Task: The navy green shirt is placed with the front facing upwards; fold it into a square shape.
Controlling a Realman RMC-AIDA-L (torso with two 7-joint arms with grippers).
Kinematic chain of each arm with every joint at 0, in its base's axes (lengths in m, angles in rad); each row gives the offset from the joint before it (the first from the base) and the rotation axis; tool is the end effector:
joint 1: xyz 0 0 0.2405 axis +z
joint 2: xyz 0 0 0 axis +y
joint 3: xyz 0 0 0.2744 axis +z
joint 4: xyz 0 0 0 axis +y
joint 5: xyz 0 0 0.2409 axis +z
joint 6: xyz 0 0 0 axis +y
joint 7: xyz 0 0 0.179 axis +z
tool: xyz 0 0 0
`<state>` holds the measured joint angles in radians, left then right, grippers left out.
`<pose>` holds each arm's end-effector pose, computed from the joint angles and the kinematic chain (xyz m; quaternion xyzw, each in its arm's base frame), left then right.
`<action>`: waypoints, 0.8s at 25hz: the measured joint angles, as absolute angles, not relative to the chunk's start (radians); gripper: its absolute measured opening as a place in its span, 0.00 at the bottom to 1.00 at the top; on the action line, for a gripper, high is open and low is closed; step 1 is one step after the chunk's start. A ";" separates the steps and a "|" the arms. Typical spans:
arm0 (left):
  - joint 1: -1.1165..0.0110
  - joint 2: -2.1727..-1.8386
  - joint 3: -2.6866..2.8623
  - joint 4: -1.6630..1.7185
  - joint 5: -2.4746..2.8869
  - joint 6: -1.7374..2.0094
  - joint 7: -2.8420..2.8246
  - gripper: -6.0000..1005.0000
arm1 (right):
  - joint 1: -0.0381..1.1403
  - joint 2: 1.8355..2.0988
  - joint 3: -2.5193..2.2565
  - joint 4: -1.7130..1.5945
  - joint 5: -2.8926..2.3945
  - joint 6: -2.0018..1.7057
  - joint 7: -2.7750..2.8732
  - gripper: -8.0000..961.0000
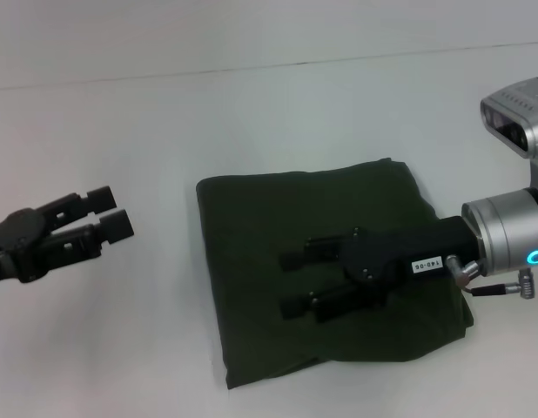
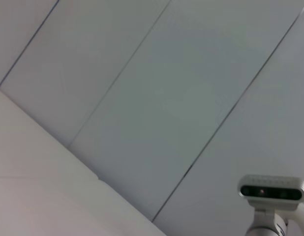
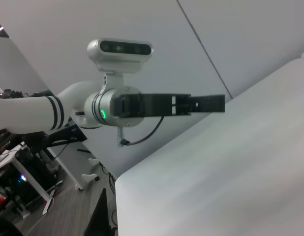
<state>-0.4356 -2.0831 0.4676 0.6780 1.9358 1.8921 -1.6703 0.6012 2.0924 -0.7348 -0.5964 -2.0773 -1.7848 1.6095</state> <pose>-0.2830 0.3219 0.0079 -0.8528 -0.3438 -0.3902 0.0469 0.2407 0.3383 -0.0644 0.9261 -0.2787 -0.2456 0.0653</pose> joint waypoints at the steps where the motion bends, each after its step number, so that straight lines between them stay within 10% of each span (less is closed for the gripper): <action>1: -0.436 -2.083 0.468 0.678 1.943 1.895 -1.670 0.96 | 0.604 2.092 -0.735 -0.592 -2.076 -1.781 1.606 0.96; 20: -0.407 -2.092 0.453 0.679 1.965 1.915 -1.662 0.96 | 0.608 2.094 -0.731 -0.569 -2.052 -1.758 1.586 0.95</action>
<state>-0.4069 -2.0923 0.4530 0.6795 1.9650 1.9154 -1.6620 0.6083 2.0937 -0.7307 -0.5690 -2.0524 -1.7576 1.5860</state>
